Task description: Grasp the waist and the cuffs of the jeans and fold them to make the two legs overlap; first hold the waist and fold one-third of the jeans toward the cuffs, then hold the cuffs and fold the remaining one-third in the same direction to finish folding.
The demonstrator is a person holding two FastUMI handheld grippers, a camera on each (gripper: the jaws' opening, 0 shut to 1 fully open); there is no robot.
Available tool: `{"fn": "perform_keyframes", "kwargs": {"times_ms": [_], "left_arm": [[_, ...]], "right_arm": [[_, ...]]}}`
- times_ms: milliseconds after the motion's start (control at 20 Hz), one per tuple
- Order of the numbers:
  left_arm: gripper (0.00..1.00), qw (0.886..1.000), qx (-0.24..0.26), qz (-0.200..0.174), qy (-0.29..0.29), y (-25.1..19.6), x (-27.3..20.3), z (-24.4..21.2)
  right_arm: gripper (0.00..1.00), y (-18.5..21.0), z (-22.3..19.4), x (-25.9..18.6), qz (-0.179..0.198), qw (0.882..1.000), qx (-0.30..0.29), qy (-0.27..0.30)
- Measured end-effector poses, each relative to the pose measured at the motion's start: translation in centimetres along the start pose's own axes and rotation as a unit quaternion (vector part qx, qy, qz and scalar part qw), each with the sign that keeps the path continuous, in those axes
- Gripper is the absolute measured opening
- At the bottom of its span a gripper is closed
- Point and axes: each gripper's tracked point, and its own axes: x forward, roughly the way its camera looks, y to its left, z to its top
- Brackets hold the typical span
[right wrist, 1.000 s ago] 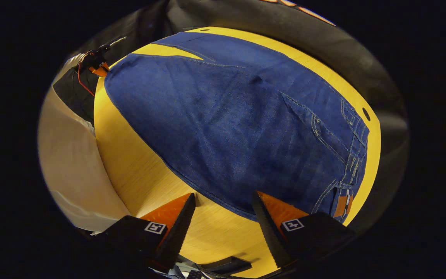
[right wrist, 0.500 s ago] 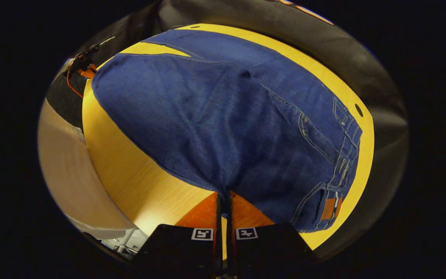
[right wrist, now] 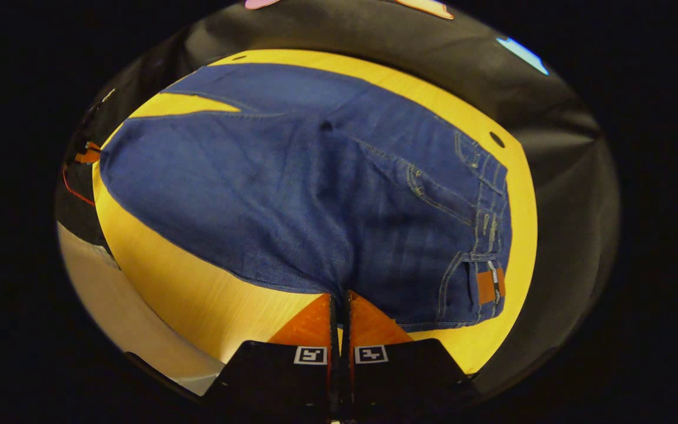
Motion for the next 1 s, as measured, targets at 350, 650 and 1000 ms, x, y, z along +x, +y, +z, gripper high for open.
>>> {"fn": "perform_keyframes", "kwargs": {"times_ms": [350,650,1000], "left_arm": [[0.0,0.996,-0.035,0.042,-0.07,2.8,-5.3,7.7],[0.0,0.987,-0.038,0.112,-0.104,7.0,-5.1,15.4],[0.0,0.95,-0.193,0.109,-0.221,11.1,-3.4,27.2]], "right_arm": [[0.02,-3.2,8.3,-3.8,-0.035,0.994,0.036,-0.093],[0.0,-6.4,15.2,-3.5,-0.048,0.99,0.042,-0.128],[0.02,-9.8,23.7,0.0,-0.063,0.983,0.064,-0.157]]}}
